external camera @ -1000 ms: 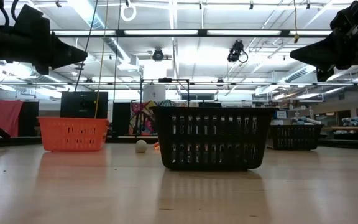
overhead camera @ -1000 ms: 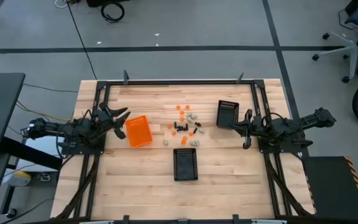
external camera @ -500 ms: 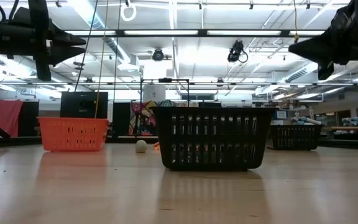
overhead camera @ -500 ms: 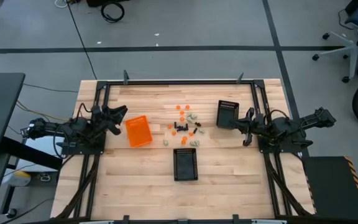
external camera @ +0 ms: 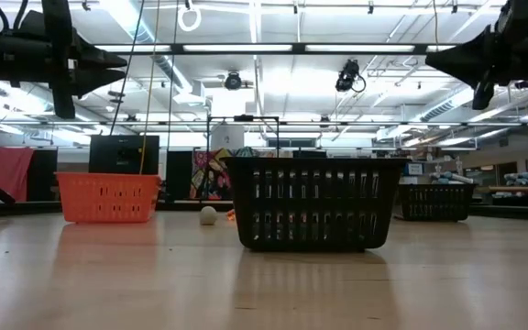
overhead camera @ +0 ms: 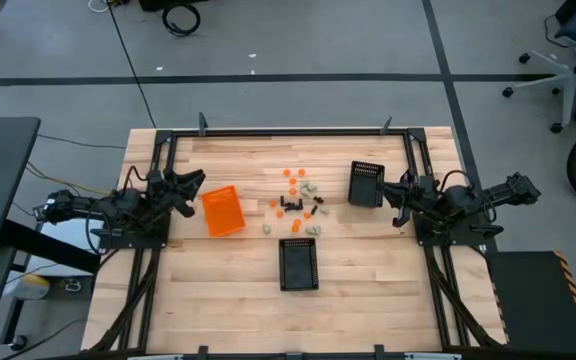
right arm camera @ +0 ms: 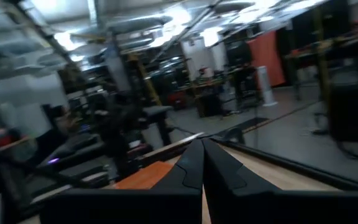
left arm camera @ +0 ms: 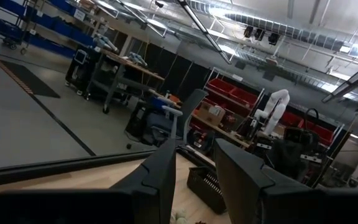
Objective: Sort Halloween decoration
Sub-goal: Put the white skull toy into the bottom black bin
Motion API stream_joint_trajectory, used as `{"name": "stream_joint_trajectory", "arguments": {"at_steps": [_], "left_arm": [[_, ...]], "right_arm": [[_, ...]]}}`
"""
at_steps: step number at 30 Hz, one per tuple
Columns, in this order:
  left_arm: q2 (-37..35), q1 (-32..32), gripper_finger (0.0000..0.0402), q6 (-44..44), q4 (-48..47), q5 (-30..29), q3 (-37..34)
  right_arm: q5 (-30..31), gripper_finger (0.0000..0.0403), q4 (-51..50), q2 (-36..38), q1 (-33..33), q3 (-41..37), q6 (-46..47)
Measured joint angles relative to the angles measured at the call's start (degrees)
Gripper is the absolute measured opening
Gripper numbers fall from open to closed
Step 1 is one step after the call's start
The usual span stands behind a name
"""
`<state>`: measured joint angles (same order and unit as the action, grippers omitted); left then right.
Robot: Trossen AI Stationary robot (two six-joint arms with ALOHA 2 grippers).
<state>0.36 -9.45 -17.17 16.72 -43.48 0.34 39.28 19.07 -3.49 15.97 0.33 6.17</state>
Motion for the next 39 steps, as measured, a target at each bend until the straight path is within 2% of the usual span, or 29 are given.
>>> {"name": "stream_joint_trajectory", "arguments": {"at_steps": [4,7,12,15,21,26,35,39], "left_arm": [[0.00,0.00,0.0116,-0.10,-0.01,0.00,0.00],[0.00,0.00,0.0116,-0.22,0.21,0.00,0.02],[0.00,0.00,0.0116,-0.14,0.32,-0.02,0.00],[0.00,0.00,0.0116,0.70,0.47,0.01,0.02],[2.21,0.00,0.0116,5.36,1.12,8.07,0.02],[9.37,0.01,0.0116,6.04,5.07,10.52,0.02],[26.05,0.00,0.0117,7.49,21.88,10.67,0.10],[31.66,-0.23,0.0131,5.82,21.58,11.30,1.41]], "right_arm": [[1.72,0.0009,0.30,0.00,0.00,-0.01,3.49],[1.42,0.0009,0.40,0.00,-0.04,0.00,10.19],[-3.35,0.0009,0.33,-2.46,-0.95,0.01,10.72],[-3.94,0.0009,1.92,-5.92,-2.24,-0.01,11.26],[-6.64,0.0009,5.17,-15.61,-5.88,0.49,11.68],[-8.91,0.0009,5.31,-25.68,-9.32,4.47,11.64],[-16.86,0.0009,4.10,-41.84,-14.31,12.74,8.40],[-18.16,0.0023,3.44,-49.12,-14.62,14.38,9.57]]}}
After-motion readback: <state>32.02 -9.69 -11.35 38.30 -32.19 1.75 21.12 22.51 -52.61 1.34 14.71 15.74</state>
